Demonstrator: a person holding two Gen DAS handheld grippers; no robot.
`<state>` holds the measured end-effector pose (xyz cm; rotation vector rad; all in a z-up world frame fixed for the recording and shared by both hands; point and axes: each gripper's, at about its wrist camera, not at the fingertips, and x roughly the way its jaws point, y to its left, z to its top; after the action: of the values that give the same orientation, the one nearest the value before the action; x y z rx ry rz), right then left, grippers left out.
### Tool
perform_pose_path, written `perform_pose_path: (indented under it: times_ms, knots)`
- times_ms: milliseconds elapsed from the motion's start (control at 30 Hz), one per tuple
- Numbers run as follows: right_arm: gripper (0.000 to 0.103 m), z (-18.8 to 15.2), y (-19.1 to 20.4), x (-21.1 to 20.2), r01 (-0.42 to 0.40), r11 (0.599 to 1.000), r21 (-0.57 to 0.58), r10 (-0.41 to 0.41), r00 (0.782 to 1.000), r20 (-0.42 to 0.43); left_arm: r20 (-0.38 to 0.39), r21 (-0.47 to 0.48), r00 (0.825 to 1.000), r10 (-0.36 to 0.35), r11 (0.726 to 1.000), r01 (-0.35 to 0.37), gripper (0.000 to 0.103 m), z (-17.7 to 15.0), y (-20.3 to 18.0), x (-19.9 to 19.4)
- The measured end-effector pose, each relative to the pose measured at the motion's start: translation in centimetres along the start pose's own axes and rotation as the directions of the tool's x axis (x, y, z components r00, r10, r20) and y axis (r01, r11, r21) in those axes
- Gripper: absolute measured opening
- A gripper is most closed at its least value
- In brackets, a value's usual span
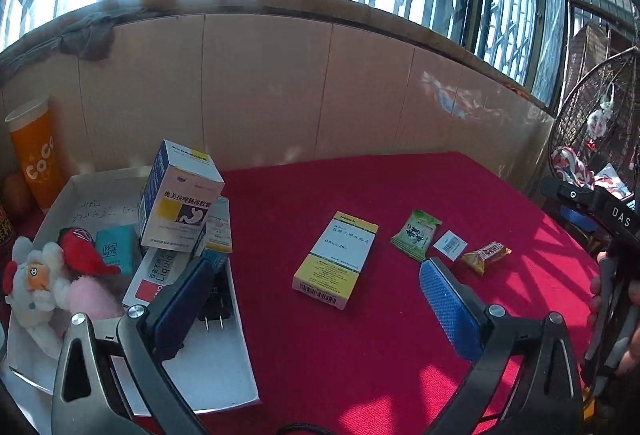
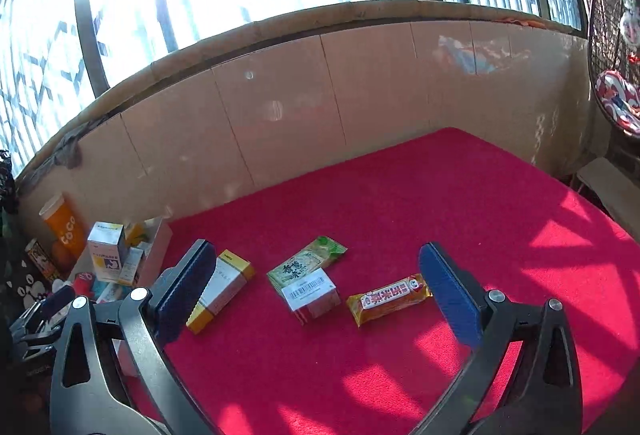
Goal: Organize objects
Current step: 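Withdraw both open tools from the tray toward the Merck box and candy bar, then grasp the yellow-white Merck box with the left tool while the right tool grasps the candy bar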
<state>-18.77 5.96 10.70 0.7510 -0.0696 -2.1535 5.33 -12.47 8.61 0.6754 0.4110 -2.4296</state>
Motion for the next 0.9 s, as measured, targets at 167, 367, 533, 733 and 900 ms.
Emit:
perform_pose_path:
  times_ms: [167, 367, 533, 733, 900]
  knots:
    - [0.103, 0.8, -4.9, 1.1, -0.027, 0.995, 0.092, 0.029, 0.999, -0.021, -0.07, 0.01, 0.996, -0.051, 0.999, 0.052, 0.103, 0.0, -0.9, 2.8]
    - [0.102, -0.8, -5.8, 5.5, 0.06, 0.998, -0.014, -0.061, 0.985, -0.159, -0.139, 0.089, 0.989, 0.054, 0.995, -0.041, 0.103, 0.4, -2.2, 7.1]
    - [0.091, -2.0, -5.6, 8.8, 0.098, 0.995, -0.035, -0.103, 0.974, -0.201, -0.174, 0.154, 0.979, 0.109, 0.985, -0.082, 0.103, 0.3, -3.7, 10.3]
    - [0.088, -1.1, -5.0, 11.7, 0.084, 0.996, -0.024, -0.087, 0.974, -0.208, -0.191, 0.182, 0.969, 0.156, 0.976, -0.121, 0.103, 0.6, -4.3, 13.1]
    - [0.087, -1.4, -5.1, 13.2, -0.101, 0.995, 0.007, 0.098, 0.94, -0.328, -0.227, 0.166, 0.964, 0.139, 0.981, -0.102, 0.103, 0.4, -3.7, 14.4]
